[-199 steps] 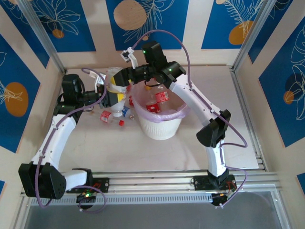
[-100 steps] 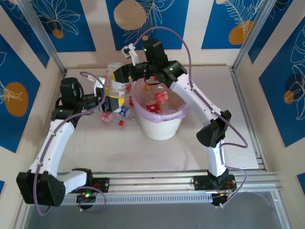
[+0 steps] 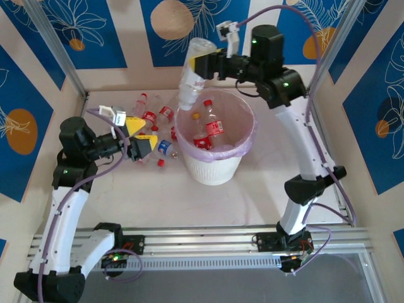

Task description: Put the plastic bottles in the bin

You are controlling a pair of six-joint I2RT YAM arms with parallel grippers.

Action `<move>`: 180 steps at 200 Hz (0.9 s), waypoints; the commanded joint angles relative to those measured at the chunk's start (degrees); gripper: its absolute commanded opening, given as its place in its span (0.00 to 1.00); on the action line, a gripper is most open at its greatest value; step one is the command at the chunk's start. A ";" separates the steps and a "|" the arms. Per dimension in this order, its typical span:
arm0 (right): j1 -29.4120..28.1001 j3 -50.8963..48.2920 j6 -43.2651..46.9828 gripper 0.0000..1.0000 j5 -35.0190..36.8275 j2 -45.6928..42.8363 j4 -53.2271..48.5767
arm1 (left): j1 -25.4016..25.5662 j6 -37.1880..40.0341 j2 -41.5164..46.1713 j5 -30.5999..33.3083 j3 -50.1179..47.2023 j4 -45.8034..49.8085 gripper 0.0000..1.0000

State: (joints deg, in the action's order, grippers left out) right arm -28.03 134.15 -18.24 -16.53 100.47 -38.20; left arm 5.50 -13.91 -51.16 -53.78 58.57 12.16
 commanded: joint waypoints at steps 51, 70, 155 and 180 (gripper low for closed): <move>3.07 -10.57 11.21 0.65 18.44 -8.44 -15.63 | 5.17 -11.55 -8.93 18.51 -0.77 -6.46 1.00; 3.20 -12.43 12.87 0.65 23.82 -7.80 -18.47 | 8.17 -8.90 -12.08 27.52 4.89 0.72 0.98; 1.66 -15.14 12.27 0.65 31.83 -0.79 -23.99 | 19.61 -0.91 -28.55 40.57 19.25 7.17 0.84; 1.36 -15.53 11.85 0.65 31.82 1.20 -24.58 | 20.16 -1.09 -30.70 39.96 19.56 6.50 0.80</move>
State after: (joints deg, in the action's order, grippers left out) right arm -26.00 119.07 -6.22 13.80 100.25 -60.99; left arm 24.82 -16.64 -80.84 -15.68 76.01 17.21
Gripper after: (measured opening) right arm 0.650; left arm 0.814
